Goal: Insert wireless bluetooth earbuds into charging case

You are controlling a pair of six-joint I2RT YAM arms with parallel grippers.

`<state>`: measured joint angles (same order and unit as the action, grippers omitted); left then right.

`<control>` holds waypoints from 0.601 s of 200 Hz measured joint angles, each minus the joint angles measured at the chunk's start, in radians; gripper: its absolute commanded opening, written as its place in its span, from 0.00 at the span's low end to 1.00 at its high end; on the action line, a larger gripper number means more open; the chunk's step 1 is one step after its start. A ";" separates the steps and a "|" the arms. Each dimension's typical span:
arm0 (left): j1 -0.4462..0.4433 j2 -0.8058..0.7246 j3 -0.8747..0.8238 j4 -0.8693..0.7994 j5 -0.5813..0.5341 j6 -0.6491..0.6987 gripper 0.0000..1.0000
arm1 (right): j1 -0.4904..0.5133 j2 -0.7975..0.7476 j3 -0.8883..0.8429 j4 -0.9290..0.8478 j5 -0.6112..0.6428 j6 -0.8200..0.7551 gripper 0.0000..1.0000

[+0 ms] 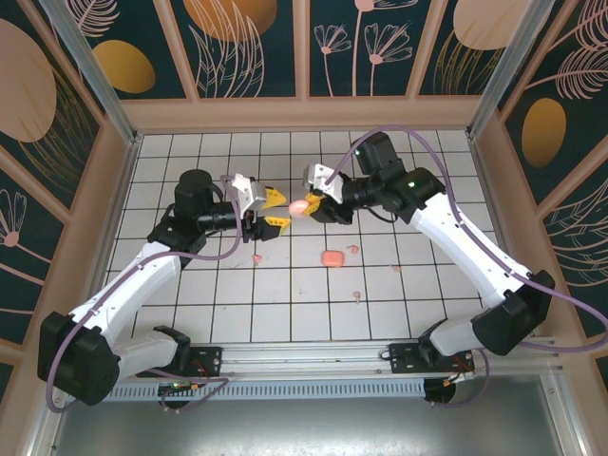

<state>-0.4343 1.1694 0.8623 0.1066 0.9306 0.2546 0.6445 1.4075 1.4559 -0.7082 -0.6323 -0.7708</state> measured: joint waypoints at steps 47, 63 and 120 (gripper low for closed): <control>0.000 0.003 0.000 -0.083 0.007 0.090 0.56 | 0.069 0.003 0.031 -0.059 0.095 -0.033 0.21; 0.000 0.006 0.000 -0.095 0.013 0.098 0.55 | 0.086 0.012 0.048 -0.069 0.111 -0.040 0.22; 0.000 0.009 0.000 -0.112 0.038 0.111 0.41 | 0.118 0.065 0.093 -0.109 0.144 -0.069 0.21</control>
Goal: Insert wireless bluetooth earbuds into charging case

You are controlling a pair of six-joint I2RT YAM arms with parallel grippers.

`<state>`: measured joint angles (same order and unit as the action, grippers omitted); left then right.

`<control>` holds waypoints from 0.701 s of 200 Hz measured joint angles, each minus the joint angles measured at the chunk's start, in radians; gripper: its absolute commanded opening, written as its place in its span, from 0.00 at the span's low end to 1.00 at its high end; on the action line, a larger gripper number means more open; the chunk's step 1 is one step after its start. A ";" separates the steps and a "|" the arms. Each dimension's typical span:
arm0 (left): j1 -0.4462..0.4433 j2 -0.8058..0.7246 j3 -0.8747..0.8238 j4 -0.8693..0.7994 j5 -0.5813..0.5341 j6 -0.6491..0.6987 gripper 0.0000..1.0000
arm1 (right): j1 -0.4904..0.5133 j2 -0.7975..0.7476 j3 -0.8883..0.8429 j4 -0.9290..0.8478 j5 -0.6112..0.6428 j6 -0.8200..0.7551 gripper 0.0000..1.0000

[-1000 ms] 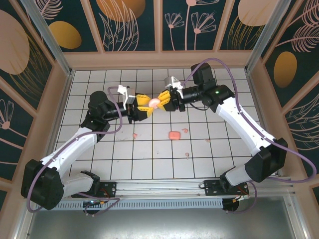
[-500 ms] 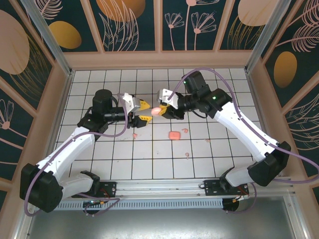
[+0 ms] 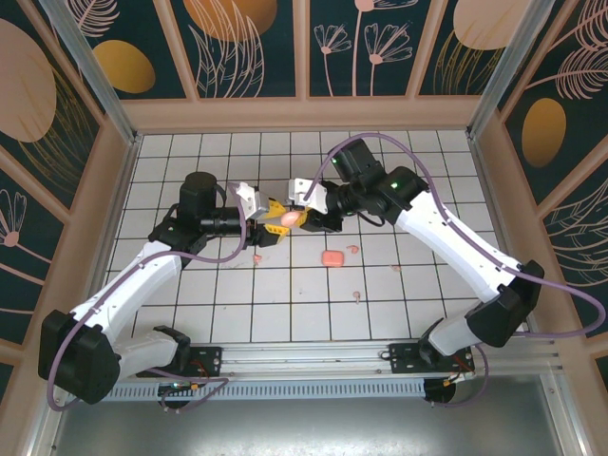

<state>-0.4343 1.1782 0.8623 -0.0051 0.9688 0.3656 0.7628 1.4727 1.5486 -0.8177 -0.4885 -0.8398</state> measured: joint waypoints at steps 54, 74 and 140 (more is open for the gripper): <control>-0.002 0.001 0.000 -0.006 0.017 -0.001 0.21 | 0.011 0.006 0.006 -0.005 0.019 -0.006 0.21; -0.003 0.003 0.000 -0.008 0.018 0.004 0.18 | 0.012 0.006 0.007 -0.011 0.024 -0.009 0.26; -0.003 0.010 0.000 -0.017 0.018 0.004 0.17 | 0.013 0.002 -0.007 0.019 0.029 0.000 0.35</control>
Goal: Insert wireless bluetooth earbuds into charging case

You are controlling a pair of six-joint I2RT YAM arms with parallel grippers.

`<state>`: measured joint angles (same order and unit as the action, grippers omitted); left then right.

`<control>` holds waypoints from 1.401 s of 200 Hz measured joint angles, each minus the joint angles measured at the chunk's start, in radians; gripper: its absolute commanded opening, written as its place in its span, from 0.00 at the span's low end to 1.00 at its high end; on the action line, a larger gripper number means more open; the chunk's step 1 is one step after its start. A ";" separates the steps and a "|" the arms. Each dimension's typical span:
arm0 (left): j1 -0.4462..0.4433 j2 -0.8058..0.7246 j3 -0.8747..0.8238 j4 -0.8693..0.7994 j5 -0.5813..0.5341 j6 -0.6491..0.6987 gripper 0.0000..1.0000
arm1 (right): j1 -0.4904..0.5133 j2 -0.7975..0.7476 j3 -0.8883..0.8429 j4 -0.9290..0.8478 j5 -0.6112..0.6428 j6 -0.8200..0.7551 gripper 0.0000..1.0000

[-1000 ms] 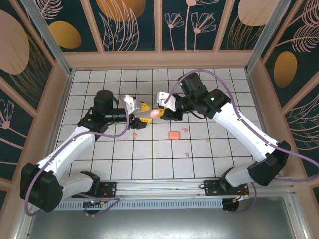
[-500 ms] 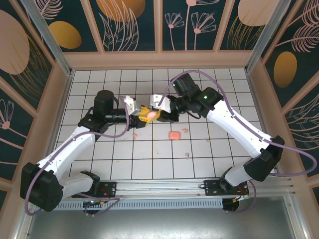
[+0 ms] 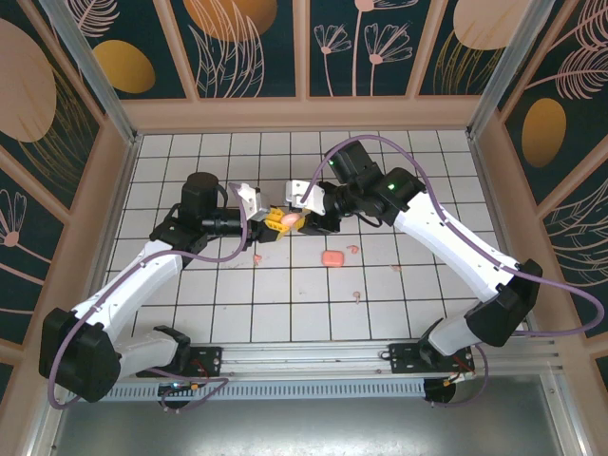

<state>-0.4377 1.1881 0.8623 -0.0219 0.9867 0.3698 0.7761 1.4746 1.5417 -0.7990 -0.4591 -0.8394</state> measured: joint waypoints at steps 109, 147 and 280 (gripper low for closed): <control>-0.002 0.000 0.000 0.003 0.002 -0.009 0.17 | -0.045 -0.032 -0.011 0.080 0.035 0.047 0.35; -0.005 0.000 -0.002 0.018 0.007 -0.018 0.17 | -0.049 -0.032 -0.017 0.103 0.043 0.061 0.35; -0.008 -0.031 -0.296 0.491 -0.076 -0.282 0.15 | -0.201 -0.209 -0.304 0.322 0.029 0.557 0.39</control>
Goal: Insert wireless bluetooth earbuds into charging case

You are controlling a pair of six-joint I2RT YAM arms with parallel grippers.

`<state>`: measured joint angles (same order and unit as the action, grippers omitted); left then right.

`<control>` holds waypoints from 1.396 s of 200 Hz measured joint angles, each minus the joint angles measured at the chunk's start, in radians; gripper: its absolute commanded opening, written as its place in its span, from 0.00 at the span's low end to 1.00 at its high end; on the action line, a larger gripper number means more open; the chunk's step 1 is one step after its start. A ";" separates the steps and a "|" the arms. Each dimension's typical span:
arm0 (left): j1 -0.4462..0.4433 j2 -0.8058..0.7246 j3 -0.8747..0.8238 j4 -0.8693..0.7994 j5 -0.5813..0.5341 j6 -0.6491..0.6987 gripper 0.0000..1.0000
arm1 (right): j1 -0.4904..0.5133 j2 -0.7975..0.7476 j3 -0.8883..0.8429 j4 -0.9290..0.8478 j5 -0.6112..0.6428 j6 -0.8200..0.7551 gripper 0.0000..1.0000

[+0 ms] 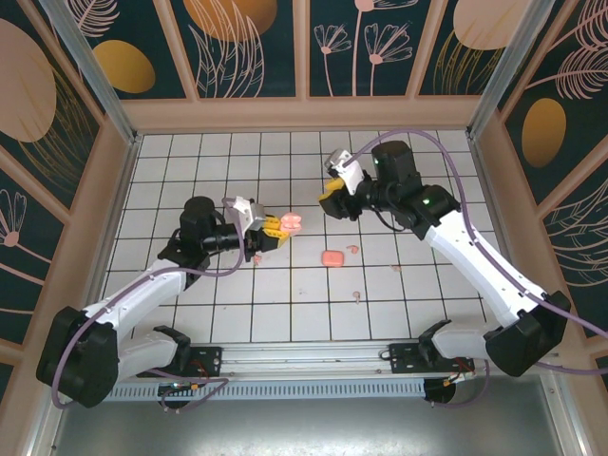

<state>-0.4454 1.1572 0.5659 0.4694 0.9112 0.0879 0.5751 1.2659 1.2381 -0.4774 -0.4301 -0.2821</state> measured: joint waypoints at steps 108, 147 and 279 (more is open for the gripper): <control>-0.008 0.024 -0.175 0.423 -0.129 -0.212 0.14 | -0.058 0.033 -0.281 -0.190 0.277 0.529 0.40; -0.008 0.036 -0.190 0.459 -0.147 -0.229 0.14 | -0.056 0.086 -0.318 -0.263 0.301 0.635 0.38; -0.019 0.093 -0.214 0.541 -0.134 -0.259 0.13 | 0.101 0.044 -0.462 -0.316 0.302 0.899 0.38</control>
<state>-0.4644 1.2503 0.3523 1.0100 0.7773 -0.1711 0.6758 1.3098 0.7761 -0.7933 -0.1284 0.6170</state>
